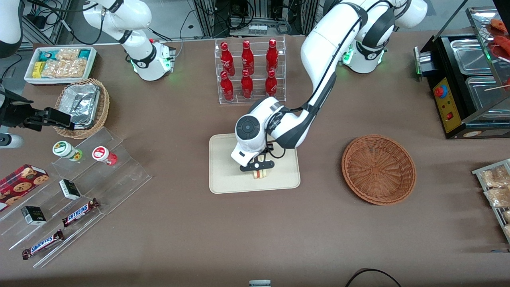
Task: Place sandwich from basket to tray
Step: 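Lower the sandwich onto the tray and open the left gripper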
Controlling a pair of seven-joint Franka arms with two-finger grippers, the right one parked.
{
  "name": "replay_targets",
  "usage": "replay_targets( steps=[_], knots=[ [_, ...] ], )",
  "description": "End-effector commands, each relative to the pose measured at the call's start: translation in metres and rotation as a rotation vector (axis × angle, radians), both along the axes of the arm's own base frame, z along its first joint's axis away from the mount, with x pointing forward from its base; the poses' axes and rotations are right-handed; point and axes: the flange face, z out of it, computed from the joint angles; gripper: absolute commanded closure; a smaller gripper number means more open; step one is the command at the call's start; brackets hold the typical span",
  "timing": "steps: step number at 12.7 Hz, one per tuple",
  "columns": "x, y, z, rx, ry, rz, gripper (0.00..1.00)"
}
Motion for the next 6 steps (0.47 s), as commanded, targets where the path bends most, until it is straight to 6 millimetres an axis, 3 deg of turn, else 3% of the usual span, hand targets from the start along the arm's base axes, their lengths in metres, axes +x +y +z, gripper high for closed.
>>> replay_targets(
  steps=[1,4,6],
  knots=[
    [0.003,-0.006,0.005,0.006,-0.012,0.009,0.00],
    [0.004,-0.005,0.014,0.008,-0.016,0.007,0.00],
    [0.008,-0.001,0.040,0.000,-0.026,0.010,0.00]
  ],
)
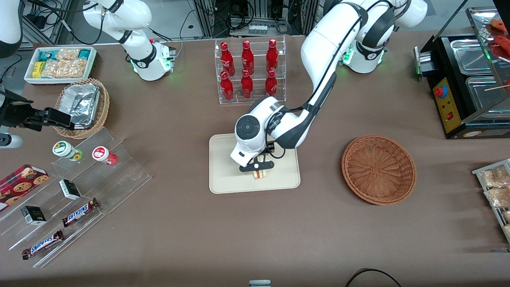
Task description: Place sandwich from basket to tray
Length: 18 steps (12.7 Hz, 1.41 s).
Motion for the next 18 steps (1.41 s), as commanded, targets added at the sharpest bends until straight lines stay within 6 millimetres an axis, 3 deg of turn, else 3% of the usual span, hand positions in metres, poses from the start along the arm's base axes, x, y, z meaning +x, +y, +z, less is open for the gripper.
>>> replay_targets(
  steps=[1,6,8,9,10,13,18],
  knots=[
    [0.009,0.006,0.042,0.002,-0.019,0.017,0.00],
    [0.027,0.020,0.126,-0.042,-0.055,0.024,0.00],
    [0.029,0.031,0.167,-0.054,-0.094,0.030,0.00],
    [0.037,0.042,0.179,-0.055,-0.110,0.064,0.00],
    [0.055,0.069,0.192,-0.051,-0.119,0.106,0.00],
    [0.081,0.153,0.218,-0.035,-0.068,0.132,0.00],
    [0.096,0.279,0.241,-0.076,-0.029,0.008,0.00]
  ],
)
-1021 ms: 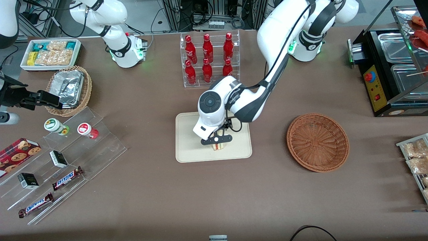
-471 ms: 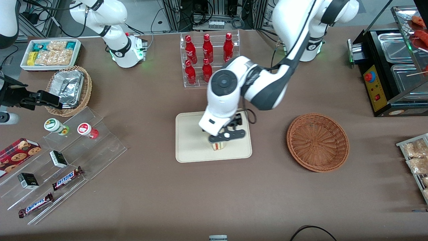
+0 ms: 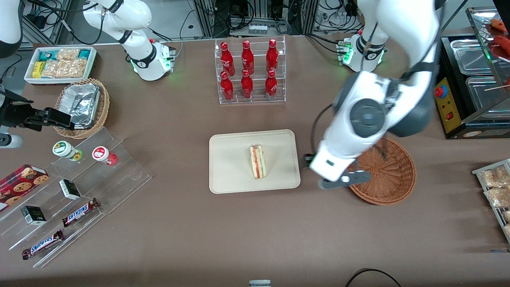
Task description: Place sandwich from basket to tray
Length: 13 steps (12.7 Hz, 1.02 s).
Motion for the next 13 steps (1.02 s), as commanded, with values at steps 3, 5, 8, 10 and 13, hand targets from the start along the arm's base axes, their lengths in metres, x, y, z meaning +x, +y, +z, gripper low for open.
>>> replay_targets(
  steps=[3,5,8,10,13],
  knots=[
    [-0.008,0.095,0.016,-0.027,0.041,-0.107,0.00],
    [-0.010,0.137,0.021,-0.038,0.046,-0.155,0.00],
    [-0.019,0.205,0.036,-0.059,0.093,-0.248,0.00],
    [-0.027,0.242,0.053,-0.072,0.106,-0.281,0.00],
    [-0.057,0.280,0.080,-0.072,0.104,-0.229,0.00]
  ],
)
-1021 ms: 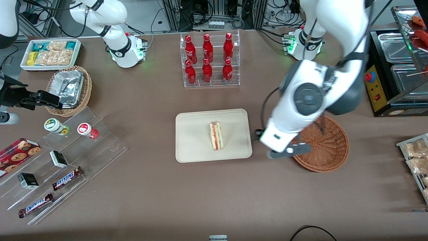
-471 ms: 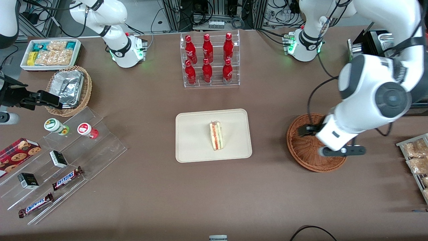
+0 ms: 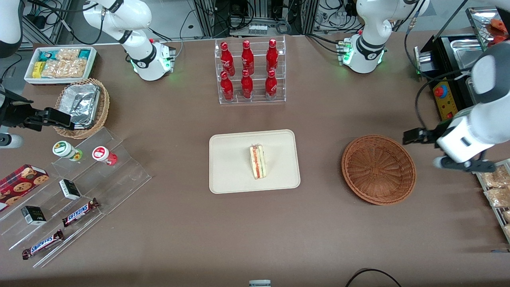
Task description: Place sandwich from basket to tray
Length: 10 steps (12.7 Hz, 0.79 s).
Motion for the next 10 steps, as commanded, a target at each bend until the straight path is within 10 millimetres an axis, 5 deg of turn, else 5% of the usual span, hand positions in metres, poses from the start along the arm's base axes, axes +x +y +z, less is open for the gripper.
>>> replay_targets(
  steps=[1,10],
  knots=[
    [-0.034,0.016,0.021,-0.012,0.009,0.009,0.00],
    [-0.073,0.017,0.076,0.046,0.009,0.011,0.00]
  ],
)
